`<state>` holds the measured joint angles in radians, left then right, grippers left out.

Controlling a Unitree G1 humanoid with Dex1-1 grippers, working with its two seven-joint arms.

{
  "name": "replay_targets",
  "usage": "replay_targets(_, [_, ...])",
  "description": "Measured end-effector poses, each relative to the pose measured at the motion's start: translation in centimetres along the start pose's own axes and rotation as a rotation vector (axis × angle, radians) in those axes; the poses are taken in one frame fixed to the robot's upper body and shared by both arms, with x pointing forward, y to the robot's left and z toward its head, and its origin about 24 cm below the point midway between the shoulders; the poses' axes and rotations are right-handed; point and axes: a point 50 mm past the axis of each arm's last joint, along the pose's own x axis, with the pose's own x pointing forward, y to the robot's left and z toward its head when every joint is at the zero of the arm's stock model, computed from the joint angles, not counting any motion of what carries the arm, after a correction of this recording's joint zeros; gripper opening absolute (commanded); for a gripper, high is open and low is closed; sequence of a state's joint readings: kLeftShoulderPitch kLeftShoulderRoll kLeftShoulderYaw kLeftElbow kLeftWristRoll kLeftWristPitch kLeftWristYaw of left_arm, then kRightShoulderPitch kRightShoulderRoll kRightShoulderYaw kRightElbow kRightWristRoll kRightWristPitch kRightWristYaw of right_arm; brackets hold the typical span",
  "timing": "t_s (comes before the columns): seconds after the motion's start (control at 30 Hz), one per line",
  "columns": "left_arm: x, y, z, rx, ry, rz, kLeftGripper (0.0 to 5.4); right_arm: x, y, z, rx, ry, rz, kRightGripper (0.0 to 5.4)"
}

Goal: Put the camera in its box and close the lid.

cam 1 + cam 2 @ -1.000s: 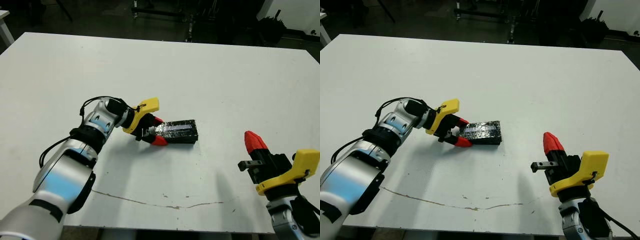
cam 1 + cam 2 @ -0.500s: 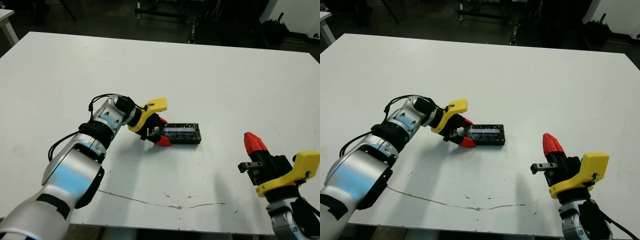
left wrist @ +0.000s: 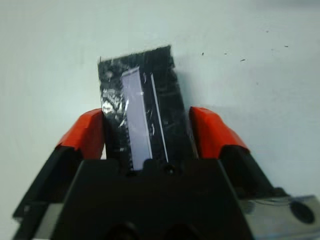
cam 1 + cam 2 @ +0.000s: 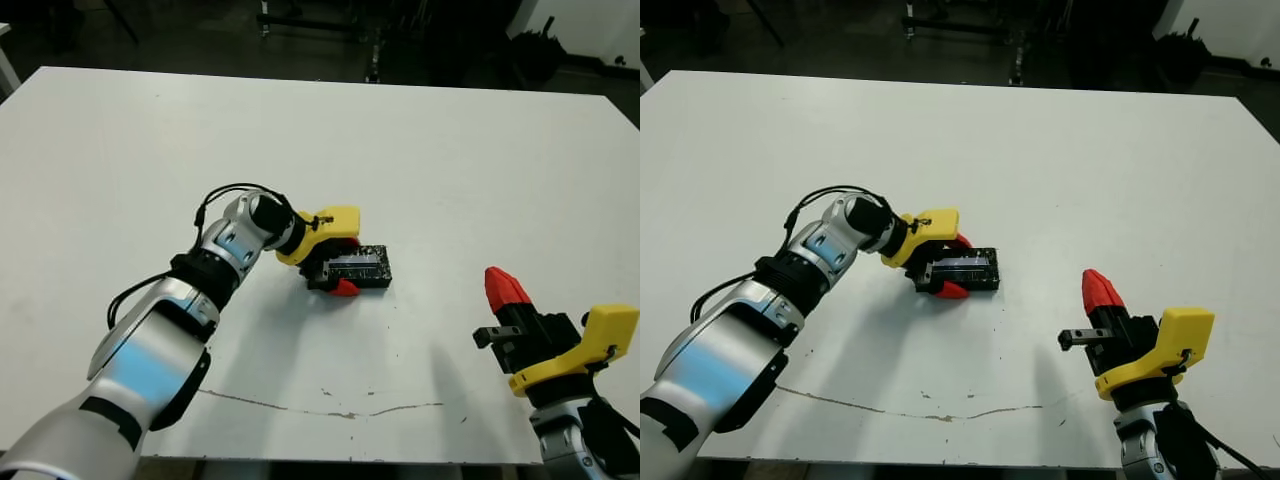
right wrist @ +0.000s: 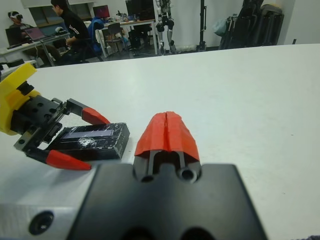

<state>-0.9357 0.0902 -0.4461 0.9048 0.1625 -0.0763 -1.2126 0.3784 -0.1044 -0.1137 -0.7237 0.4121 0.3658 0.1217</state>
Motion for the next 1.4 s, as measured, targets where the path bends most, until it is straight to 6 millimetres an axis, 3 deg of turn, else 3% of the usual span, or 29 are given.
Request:
replay_targets(0.17, [-0.8, -0.2, -0.7, -0.019, -0.01, 0.012, 5.39, 0.0, 0.0, 0.0, 0.0, -0.001, 0.002, 0.0])
replay_targets(0.47, [-2.5, -1.1, -2.0, -0.199, -0.139, 0.077, 5.39, 0.1, 0.0, -0.2, 0.005, 0.005, 0.005, 0.0])
replay_targets(0.8, [-5.9, -0.4, 1.0, -0.278, -0.437, 0.215, 5.39, 0.1, 0.1, -0.2, 0.007, 0.006, 0.008, 0.0])
replay_targets(1.03, [-9.8, -0.3, 2.7, -0.203, -0.529, 0.28, 5.39, 0.2, 0.1, -0.2, 0.008, 0.003, 0.01, 0.0])
replay_targets(1.2, [-12.4, 0.2, 2.9, -0.255, -0.61, 0.539, 5.36, 0.2, 0.1, -0.2, 0.007, -0.002, 0.016, 0.0])
replay_targets(1.27, [-12.0, 0.0, 2.6, -0.334, -0.648, 0.667, 5.19, 0.2, 0.2, -0.2, 0.007, -0.003, 0.017, 0.0])
replay_targets(1.4, [-8.6, -1.0, 1.4, -0.527, -0.621, 0.84, 4.68, 0.3, 0.2, -0.1, 0.009, -0.009, 0.02, 0.0])
